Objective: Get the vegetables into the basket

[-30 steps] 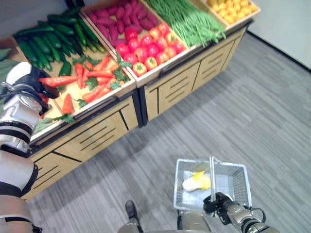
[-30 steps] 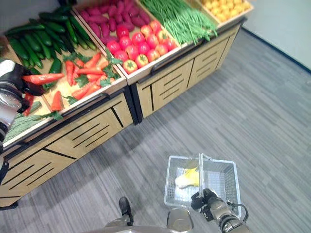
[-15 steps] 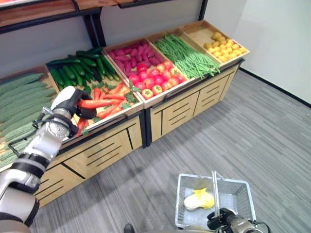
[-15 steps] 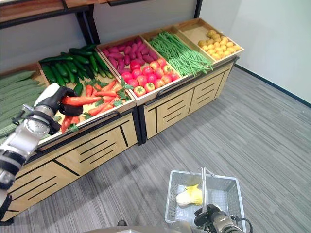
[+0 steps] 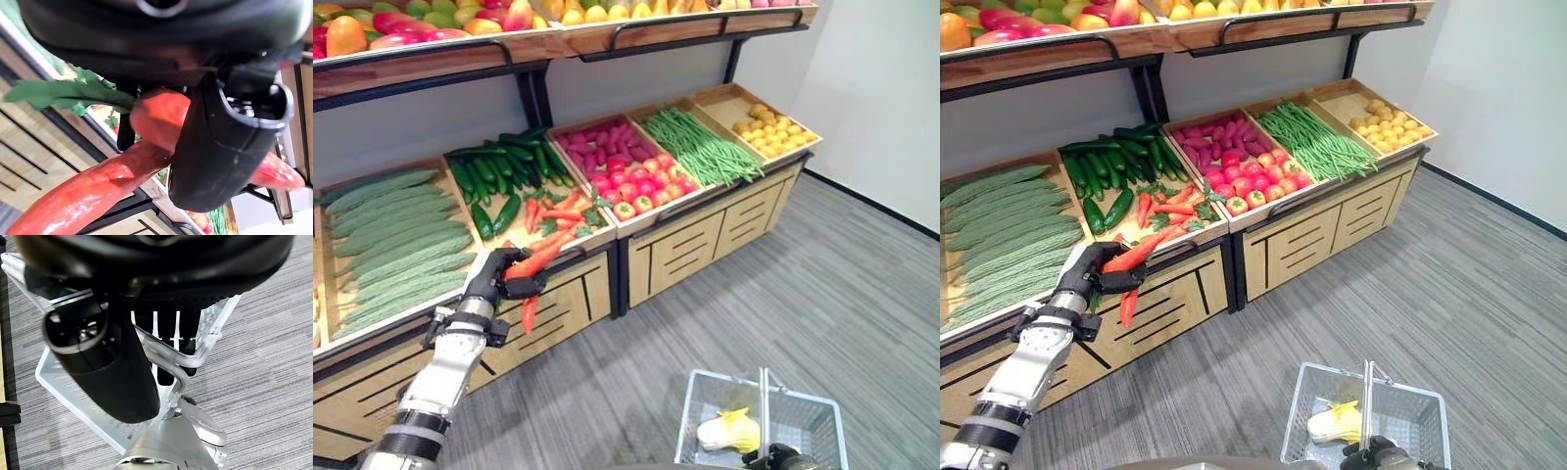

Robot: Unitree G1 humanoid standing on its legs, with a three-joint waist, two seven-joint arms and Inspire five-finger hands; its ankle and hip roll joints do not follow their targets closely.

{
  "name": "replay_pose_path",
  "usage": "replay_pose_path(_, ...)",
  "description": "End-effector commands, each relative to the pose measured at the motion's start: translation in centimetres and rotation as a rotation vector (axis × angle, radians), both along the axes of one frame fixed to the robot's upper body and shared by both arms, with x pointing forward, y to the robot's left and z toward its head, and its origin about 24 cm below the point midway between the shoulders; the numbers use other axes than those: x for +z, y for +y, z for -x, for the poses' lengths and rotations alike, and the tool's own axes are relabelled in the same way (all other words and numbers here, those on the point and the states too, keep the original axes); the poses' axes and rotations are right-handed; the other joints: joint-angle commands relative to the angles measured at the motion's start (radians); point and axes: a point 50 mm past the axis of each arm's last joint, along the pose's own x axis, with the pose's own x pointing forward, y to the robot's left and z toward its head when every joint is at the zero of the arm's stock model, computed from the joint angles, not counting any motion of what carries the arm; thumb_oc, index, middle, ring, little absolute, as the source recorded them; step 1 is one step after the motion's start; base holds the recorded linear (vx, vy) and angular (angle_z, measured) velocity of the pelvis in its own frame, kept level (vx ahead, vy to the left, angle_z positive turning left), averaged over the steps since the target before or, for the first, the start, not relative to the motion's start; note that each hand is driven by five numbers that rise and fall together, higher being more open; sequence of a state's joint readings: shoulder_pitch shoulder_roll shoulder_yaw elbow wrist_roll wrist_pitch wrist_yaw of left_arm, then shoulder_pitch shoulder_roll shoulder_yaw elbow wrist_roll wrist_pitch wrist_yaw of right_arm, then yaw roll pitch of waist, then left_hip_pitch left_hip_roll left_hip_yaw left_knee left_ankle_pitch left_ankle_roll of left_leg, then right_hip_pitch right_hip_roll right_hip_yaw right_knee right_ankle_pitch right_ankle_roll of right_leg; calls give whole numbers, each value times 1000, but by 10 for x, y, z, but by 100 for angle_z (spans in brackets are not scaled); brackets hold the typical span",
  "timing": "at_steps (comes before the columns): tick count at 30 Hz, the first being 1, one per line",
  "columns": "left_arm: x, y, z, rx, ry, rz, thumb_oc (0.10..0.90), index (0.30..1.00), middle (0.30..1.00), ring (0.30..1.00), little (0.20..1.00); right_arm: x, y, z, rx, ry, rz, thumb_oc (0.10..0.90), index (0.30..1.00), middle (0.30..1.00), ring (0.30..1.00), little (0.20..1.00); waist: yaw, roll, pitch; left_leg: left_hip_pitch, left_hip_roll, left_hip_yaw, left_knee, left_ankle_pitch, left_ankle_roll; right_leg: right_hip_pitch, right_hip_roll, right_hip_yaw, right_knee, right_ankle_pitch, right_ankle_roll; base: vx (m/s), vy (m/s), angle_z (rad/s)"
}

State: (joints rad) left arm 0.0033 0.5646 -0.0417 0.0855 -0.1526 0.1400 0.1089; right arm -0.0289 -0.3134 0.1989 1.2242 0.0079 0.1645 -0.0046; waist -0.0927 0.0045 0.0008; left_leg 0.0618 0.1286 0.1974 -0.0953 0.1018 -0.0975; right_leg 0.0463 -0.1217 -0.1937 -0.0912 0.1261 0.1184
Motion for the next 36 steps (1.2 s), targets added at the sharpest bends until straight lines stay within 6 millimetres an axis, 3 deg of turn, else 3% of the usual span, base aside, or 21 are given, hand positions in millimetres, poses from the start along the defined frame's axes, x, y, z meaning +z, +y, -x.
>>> replay_pose_path(1,70,5,-20,-17,-312,-50,400,300,300,300,300,8,-9,-21,3,-65,40,400,300,300,300,300,9,-49,-39,75,-78,1,8,-118,42,-38,-5,-12,25,17,51,-3,31,-1)
replay_pose_path(10,71,-5,-22,-66,-308,-43,400,300,300,300,300,8,-13,-16,-41,-66,49,400,300,300,300,300,4,-52,-34,65,-82,4,8,-115,44,-42,-18,-20,31,21,58,-1,3,0)
replay_pose_path(17,76,-17,-28,-111,-326,-24,400,300,300,300,300,10,-21,-12,-100,-86,64,400,300,300,300,300,-20,-42,-25,77,-104,32,8,-134,65,-63,-29,22,45,30,67,15,46,-6)
replay_pose_path(21,81,-32,-34,-170,-346,-6,400,300,300,300,300,11,-26,-4,-147,-97,74,400,300,300,300,300,-61,-32,-3,83,-123,79,21,-146,83,-96,-39,74,72,38,75,-3,84,-39)
replay_pose_path(24,83,-35,-36,-185,-352,-8,400,300,300,300,300,11,-28,-3,-164,-103,78,400,300,300,300,300,-67,-31,1,81,-128,93,20,-148,87,-110,-42,91,79,46,81,-33,61,-38)
replay_pose_path(28,88,-52,-47,-243,-365,4,400,300,300,300,300,12,-32,1,-230,-120,87,400,300,300,300,300,-107,-24,23,68,-131,144,8,-141,87,-166,-55,104,113,85,111,-57,53,-28)
replay_pose_path(30,92,-54,-50,-251,-377,-7,400,300,300,300,300,12,-30,-1,-230,-127,85,400,300,300,300,300,-99,-21,43,63,-119,181,8,-138,83,-202,-83,25,162,101,113,-117,10,-38)
replay_pose_path(31,95,-50,-50,-241,-382,-20,400,300,300,300,300,11,-28,-3,-222,-127,83,400,300,300,300,300,-78,-8,58,61,-96,234,8,-134,73,-207,-139,-163,193,80,103,-122,10,-70)
replay_pose_path(32,95,-50,-50,-241,-383,-20,400,300,300,300,300,11,-28,-3,-221,-128,83,400,300,300,300,300,-83,-7,59,61,-95,229,8,-134,72,-204,-139,-168,194,78,102,-98,43,-107)
replay_pose_path(33,96,-45,-49,-225,-382,-30,400,300,300,300,300,10,-26,-3,-213,-124,79,400,300,300,300,300,-69,-6,59,61,-89,266,8,-130,69,-197,-170,-276,204,73,92,38,39,-104)
replay_pose_path(36,93,-34,-43,-190,-367,-62,400,300,300,300,300,9,-20,-6,-180,-116,64,400,300,300,300,300,-47,-7,55,90,-92,318,11,-156,70,-177,-203,-404,237,71,104,36,27,-96)
